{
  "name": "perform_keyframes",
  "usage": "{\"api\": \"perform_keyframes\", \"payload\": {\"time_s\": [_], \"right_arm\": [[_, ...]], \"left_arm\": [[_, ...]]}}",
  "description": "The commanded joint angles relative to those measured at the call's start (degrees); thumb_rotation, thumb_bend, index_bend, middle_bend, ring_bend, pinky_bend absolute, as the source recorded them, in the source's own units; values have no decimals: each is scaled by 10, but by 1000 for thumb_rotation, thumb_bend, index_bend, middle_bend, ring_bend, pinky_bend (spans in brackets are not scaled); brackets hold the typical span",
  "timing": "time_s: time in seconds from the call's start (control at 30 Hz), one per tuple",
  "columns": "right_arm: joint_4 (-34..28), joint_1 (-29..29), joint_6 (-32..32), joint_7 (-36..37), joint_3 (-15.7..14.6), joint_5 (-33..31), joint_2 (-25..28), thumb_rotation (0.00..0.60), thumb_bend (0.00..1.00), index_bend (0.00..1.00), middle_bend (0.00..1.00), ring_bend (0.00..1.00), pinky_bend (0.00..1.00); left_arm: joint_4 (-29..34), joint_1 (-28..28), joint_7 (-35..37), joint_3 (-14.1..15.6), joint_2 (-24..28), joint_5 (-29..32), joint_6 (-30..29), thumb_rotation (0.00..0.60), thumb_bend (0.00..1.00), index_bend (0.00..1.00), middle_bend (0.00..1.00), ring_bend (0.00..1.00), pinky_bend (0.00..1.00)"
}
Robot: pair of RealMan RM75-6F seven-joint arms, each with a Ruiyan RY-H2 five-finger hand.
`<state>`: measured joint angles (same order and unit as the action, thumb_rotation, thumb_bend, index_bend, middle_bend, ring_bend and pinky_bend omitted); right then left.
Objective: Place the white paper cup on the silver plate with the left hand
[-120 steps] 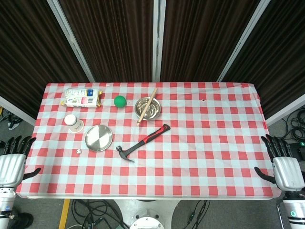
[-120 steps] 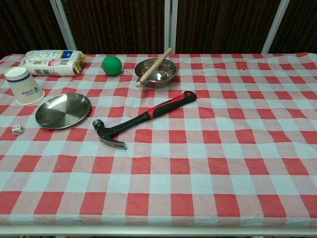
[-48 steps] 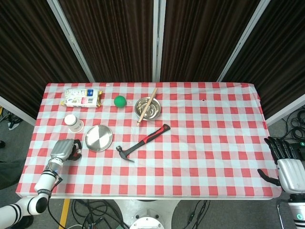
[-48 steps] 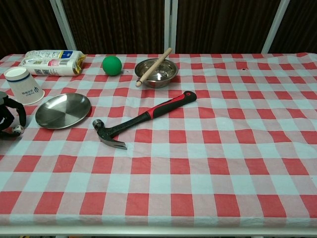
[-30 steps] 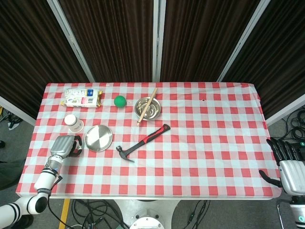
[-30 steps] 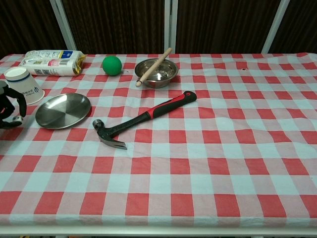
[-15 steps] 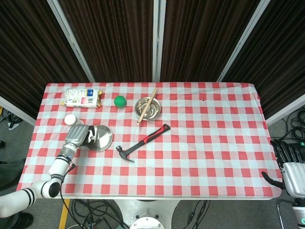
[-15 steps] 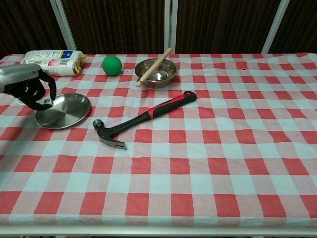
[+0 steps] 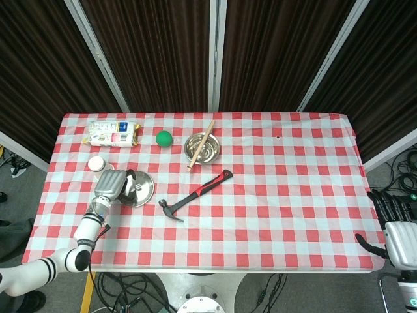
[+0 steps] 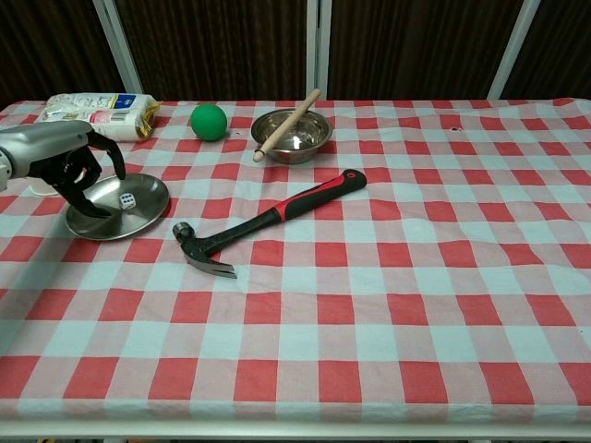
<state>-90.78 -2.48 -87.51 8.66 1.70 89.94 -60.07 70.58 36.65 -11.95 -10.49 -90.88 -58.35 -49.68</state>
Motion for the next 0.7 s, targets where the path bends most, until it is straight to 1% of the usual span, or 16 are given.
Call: {"api": "perform_keyframes", "payload": {"time_s": [0.03,0.13,0.2,0.27,0.37,0.43,0.53,0.6,0.7], "right_arm": [[-1,2,-6,0,1,2,2,600,117,0,61,0,0],[-3,4,-13,-2,2,5,5,600,117,0,61,0,0],[-5,5,-16,-3,2,7,6,600,117,0,62,0,0],[-5,6,-17,-4,2,8,6,600,117,0,63,0,1],[-3,6,-17,-1,2,8,5,600,117,0,63,0,1],[-1,5,-15,-1,2,8,4,600,117,0,63,0,1],[-2,5,-15,-2,2,7,5,600,118,0,64,0,0],[-3,6,-16,-3,2,7,6,600,118,0,64,0,0],[-5,8,-17,-5,2,6,8,600,117,0,64,0,1]], "left_arm": [[33,-19,0,1,28,-8,-34,600,102,377,748,776,945],[58,-43,19,-3,60,-7,-63,600,94,377,747,775,945],[62,-60,43,-9,79,3,-75,600,93,380,747,776,945],[52,-74,68,-13,86,14,-77,600,93,383,747,776,945],[17,-86,104,-20,87,42,-57,600,93,384,738,756,940],[-14,-90,128,-26,79,62,-36,600,91,375,711,711,921],[-54,-89,156,-35,64,73,-10,600,78,320,644,591,835],[-80,-83,168,-39,53,74,7,600,64,277,581,499,763],[-107,-69,183,-48,45,81,44,600,54,202,477,391,681]]}}
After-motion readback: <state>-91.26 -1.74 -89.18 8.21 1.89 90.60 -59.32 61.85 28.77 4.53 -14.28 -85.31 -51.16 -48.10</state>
